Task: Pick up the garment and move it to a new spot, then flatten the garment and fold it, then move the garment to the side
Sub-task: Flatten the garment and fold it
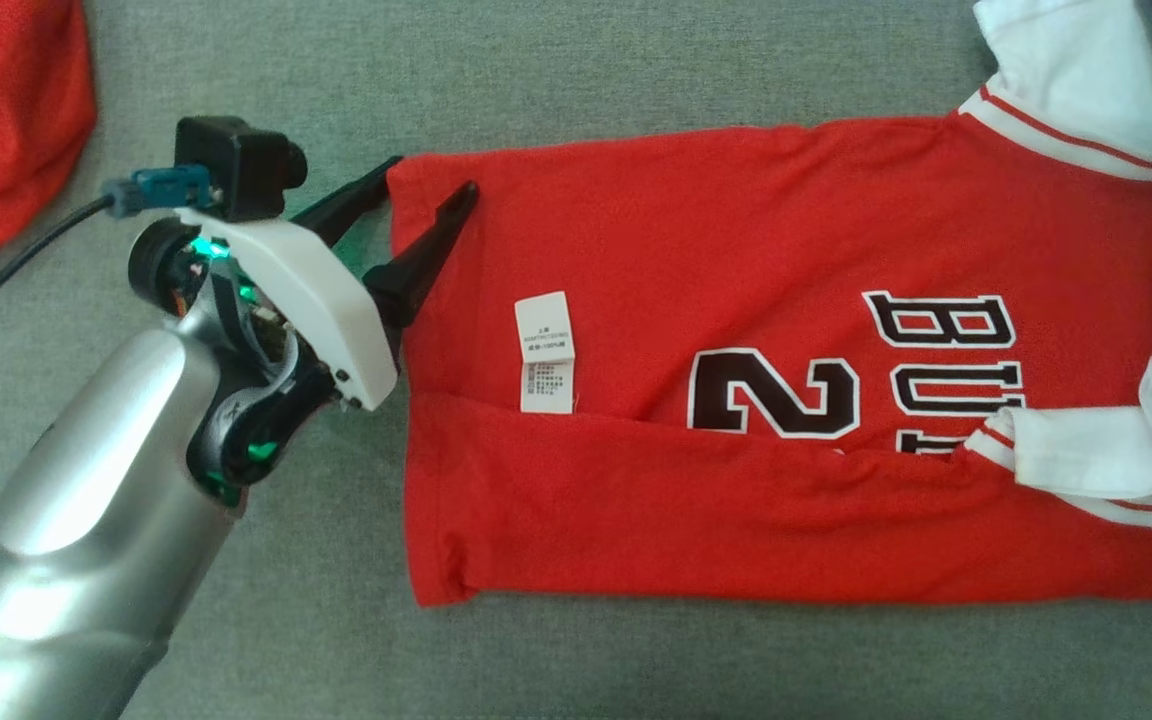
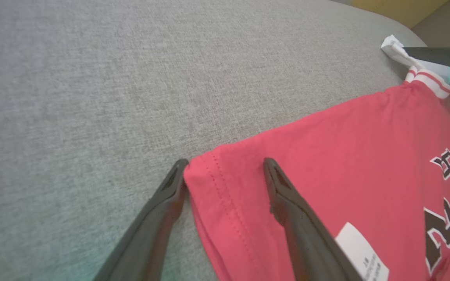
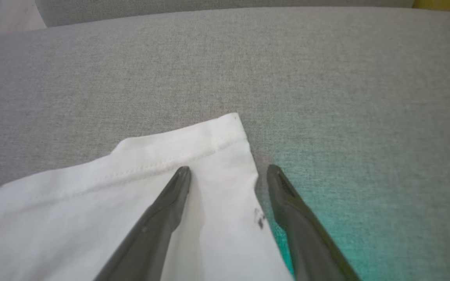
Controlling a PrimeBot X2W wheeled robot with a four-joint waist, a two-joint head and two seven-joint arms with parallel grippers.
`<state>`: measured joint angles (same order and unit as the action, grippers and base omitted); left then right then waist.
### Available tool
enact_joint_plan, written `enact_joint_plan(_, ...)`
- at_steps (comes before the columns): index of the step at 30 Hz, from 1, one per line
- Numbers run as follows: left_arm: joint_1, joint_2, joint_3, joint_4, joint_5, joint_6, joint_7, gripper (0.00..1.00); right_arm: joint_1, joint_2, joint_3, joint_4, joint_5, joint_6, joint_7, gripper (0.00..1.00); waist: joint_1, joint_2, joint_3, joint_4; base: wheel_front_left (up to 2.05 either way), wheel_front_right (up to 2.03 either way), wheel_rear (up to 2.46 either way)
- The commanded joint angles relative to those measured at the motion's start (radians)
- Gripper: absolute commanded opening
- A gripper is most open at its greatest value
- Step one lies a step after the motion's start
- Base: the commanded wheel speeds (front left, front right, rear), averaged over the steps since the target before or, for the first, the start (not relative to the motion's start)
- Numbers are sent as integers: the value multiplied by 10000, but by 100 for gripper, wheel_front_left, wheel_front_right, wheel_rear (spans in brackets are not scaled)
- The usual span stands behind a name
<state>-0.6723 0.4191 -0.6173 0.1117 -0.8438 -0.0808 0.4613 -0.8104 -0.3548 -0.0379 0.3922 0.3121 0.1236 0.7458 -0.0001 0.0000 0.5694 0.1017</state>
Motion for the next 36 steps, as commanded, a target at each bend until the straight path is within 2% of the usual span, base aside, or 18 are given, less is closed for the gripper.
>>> enact_joint_plan(1, 23, 269, 68, -25, 16, -31, 201, 100, -23, 155, 253, -94, 176, 71, 32, 100, 1, 0, -15, -33, 0, 0, 0)
enact_joint_plan(3, -35, 246, 23, 7, 38, -51, 201, 100, -67, 258, 355, 28, 351, 71, 9, 100, 1, 0, -26, -65, 0, 0, 0)
enact_joint_plan(4, -76, 229, -26, 27, 55, -83, 198, 100, -69, 317, 490, 49, 510, 71, 2, 87, 1, 0, -33, -75, 0, 0, 0)
enact_joint_plan(5, -112, 193, -50, 66, 54, -104, 171, 47, -72, 376, 624, 31, 723, 71, -44, 0, 1, 0, -45, -87, 0, 0, 0)
enact_joint_plan(6, -144, 133, -36, 113, 23, -116, 107, 0, -86, 399, 741, -21, 932, 71, -166, 0, 1, 0, -63, -106, 0, 0, 0)
enact_joint_plan(12, -459, 90, 431, 200, -47, -118, -602, 0, -723, 292, 502, -176, 1302, 71, -1819, 0, 1, 0, -259, -235, 0, 0, 0)
enact_joint_plan(19, -279, 290, 1129, -64, -343, -54, -1334, 0, -779, -131, 694, -746, 2085, 71, -2021, 0, 1, 0, -808, -540, 0, 0, 0)
enact_joint_plan(23, 531, 411, 1340, -595, -633, 14, -1675, 0, 363, -519, 949, -1772, 2693, 71, -1917, 0, 1, 0, -1251, -833, 0, 0, 0)
enact_joint_plan(27, 1870, 636, 1450, -1389, -876, 127, -2068, 0, 2237, -711, 1042, -2879, 3175, 71, -1924, 0, 1, 0, -1648, -1189, 0, 0, 0)
enact_joint_plan(31, 3439, 893, 1450, -2189, -982, 419, -2414, 0, 4161, -799, 1238, -3669, 3242, 71, -2099, 0, 1, 0, -2002, -1452, 0, 0, 0)
enact_joint_plan(35, 4605, 1005, 1511, -2762, -1182, 733, -2659, 0, 5244, -757, 1304, -4142, 3283, 71, -2294, 0, 1, 0, -2147, -1610, 0, 0, 0)
enact_joint_plan(36, 4772, 1038, 1533, -2802, -1167, 815, -2711, 4, 5401, -740, 1245, -4181, 3221, 71, -2293, 0, 1, 0, -2160, -1637, 0, 0, 0)
